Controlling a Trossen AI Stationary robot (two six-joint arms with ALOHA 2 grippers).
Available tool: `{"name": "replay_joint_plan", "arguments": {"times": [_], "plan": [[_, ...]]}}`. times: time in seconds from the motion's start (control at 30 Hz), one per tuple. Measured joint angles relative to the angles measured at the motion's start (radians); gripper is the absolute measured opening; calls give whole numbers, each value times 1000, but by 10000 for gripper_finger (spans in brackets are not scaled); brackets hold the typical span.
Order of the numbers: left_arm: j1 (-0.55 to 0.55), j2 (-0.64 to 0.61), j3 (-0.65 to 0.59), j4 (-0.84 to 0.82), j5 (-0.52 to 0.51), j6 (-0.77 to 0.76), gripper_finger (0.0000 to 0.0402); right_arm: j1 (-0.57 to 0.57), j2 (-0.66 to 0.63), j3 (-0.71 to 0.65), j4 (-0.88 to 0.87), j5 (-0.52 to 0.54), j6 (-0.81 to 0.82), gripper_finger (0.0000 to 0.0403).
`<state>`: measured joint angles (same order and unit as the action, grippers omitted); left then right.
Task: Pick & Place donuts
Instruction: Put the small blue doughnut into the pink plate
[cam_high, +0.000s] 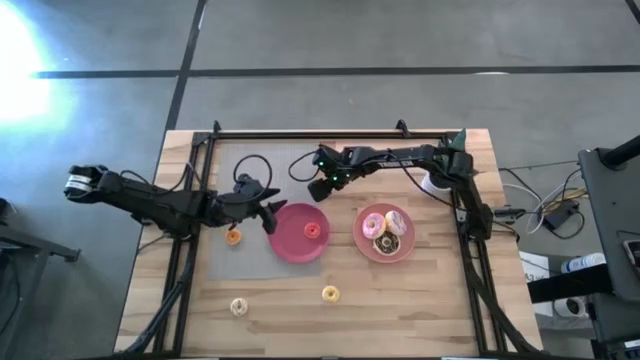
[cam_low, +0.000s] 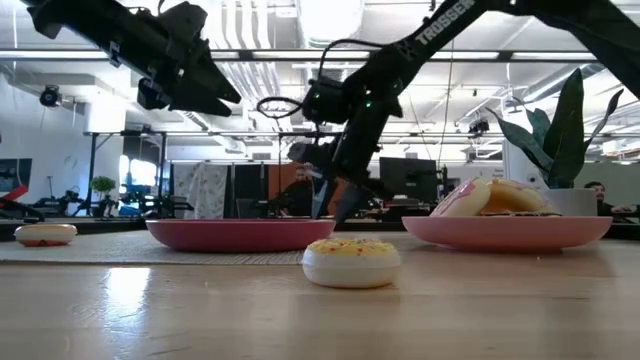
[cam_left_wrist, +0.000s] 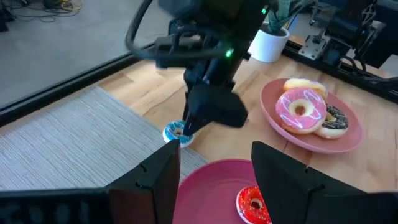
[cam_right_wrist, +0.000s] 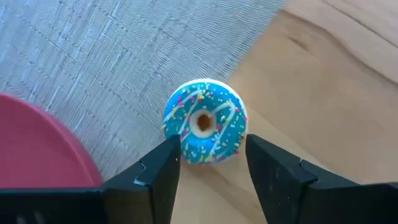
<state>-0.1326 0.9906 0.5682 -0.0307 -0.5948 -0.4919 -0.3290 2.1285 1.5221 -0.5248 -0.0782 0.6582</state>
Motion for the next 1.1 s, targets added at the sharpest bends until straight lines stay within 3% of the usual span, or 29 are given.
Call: {"name": "replay_joint_plan", "arguments": {"times": [0.37, 0.5, 0.67, 0.97, 1.1], "plan": [[0, 3, 0, -11, -2, -17, 172, 0, 81, 172, -125, 83, -94, 166], [0, 3, 0, -12, -2, -18, 172, -13, 81, 180, -123, 93, -95, 141], [0, 3, 0, -13, -2, -18, 172, -26, 110, 172, -121, 23, -92, 98], [0, 4, 0, -15, -2, -27, 172, -22, 124, 172, -115, -7, -90, 105], [0, 4, 0, -17, -2, -29, 172, -23, 124, 172, -115, -7, -99, 73]]}}
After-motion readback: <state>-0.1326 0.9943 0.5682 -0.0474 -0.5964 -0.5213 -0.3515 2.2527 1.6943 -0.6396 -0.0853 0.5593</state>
